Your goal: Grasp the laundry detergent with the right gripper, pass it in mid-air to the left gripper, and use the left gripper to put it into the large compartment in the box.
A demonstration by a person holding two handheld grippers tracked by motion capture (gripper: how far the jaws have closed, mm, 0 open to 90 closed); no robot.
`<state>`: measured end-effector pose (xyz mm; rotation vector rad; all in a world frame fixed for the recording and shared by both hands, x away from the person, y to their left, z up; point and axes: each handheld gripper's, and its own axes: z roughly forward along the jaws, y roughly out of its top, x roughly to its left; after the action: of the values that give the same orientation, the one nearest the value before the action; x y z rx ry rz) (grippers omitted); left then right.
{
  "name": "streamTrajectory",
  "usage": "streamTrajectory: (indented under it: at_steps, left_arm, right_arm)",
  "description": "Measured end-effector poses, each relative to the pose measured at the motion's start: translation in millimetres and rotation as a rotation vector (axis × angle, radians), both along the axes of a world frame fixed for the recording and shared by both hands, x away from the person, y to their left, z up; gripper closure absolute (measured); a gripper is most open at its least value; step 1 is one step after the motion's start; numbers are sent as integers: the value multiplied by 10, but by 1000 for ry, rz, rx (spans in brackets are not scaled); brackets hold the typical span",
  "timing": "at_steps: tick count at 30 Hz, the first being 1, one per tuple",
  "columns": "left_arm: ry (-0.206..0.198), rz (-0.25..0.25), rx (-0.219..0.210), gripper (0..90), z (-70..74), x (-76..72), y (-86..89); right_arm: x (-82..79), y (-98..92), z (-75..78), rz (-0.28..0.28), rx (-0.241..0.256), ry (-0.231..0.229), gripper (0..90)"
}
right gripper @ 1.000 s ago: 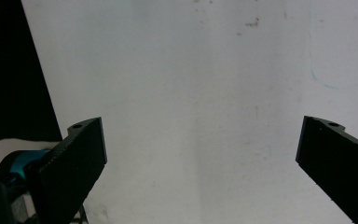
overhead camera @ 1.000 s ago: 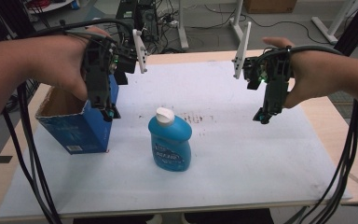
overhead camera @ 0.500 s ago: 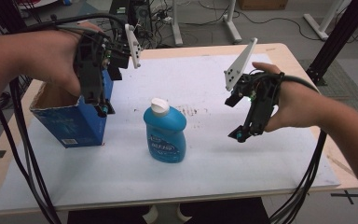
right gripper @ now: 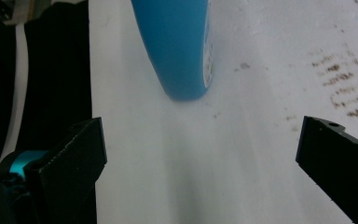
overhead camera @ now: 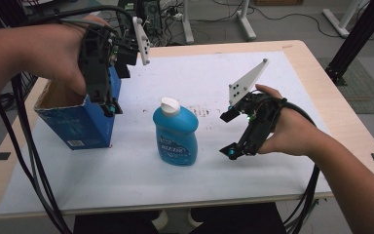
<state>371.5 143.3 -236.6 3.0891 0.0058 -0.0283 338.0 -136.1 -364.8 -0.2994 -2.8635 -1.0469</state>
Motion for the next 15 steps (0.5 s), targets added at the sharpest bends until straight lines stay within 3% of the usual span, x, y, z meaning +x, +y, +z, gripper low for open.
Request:
streamTrajectory:
  at_steps: [11,15]
  left_arm:
    - [-4,3,-2,18,1,-4,-11]
    - [-8,2,-1,18,-2,-5,-16]
  right_arm:
    - [-20,249,-186,-12,125,-3,6]
    - [-27,299,-244,-18,149,-3,7]
